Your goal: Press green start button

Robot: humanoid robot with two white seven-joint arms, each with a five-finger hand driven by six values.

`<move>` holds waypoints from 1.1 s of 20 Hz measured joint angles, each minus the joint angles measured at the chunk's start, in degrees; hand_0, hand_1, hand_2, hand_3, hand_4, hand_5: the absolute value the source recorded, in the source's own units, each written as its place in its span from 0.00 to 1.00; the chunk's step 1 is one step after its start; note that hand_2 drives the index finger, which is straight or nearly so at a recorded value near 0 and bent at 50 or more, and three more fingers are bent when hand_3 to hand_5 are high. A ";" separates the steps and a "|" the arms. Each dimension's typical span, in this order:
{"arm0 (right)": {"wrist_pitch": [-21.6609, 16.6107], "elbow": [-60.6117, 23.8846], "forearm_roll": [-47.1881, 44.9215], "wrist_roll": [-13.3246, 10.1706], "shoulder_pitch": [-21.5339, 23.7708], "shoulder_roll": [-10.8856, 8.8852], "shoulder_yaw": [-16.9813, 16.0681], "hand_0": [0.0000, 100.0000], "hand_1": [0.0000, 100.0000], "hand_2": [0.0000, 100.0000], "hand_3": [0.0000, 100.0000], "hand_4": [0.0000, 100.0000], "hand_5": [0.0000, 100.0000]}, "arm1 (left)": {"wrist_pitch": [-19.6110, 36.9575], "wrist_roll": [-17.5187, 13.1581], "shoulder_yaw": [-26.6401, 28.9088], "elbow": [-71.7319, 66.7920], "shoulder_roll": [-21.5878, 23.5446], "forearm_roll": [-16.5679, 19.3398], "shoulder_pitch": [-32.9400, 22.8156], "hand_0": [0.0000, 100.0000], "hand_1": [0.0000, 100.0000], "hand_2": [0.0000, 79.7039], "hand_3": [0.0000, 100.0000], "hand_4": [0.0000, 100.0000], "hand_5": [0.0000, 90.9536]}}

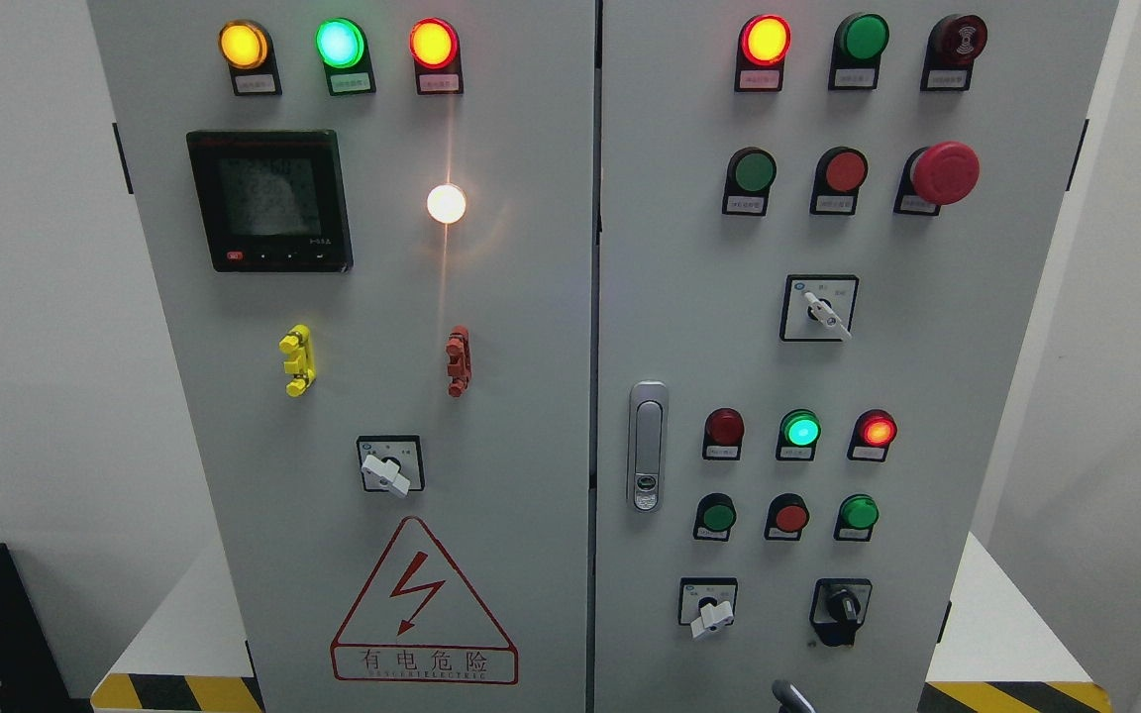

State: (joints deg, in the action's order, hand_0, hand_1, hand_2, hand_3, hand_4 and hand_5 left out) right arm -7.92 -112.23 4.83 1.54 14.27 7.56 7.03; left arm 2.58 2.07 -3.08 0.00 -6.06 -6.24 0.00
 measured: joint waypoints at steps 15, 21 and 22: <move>-2.26 -0.67 2.36 -0.38 0.25 -0.09 0.11 0.11 0.33 0.00 0.29 0.28 0.14 | 0.00 0.00 0.00 0.00 0.00 0.00 0.00 0.12 0.56 0.00 0.00 0.00 0.00; -5.64 -0.98 10.66 -3.19 -0.06 -0.16 -0.14 0.15 0.33 0.00 0.52 0.52 0.49 | 0.00 0.00 0.00 0.00 0.00 0.00 0.00 0.12 0.56 0.00 0.00 0.00 0.00; -5.75 -1.08 12.37 -3.91 -0.15 -0.16 -0.20 0.16 0.34 0.00 0.55 0.56 0.54 | 0.00 0.00 0.00 0.00 0.00 0.00 0.00 0.12 0.56 0.00 0.00 0.00 0.00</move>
State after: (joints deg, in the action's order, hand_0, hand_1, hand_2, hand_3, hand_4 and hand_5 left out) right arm -13.67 -113.31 17.19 -2.37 14.12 7.40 6.83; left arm 2.58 2.07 -3.08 0.00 -6.06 -6.24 0.00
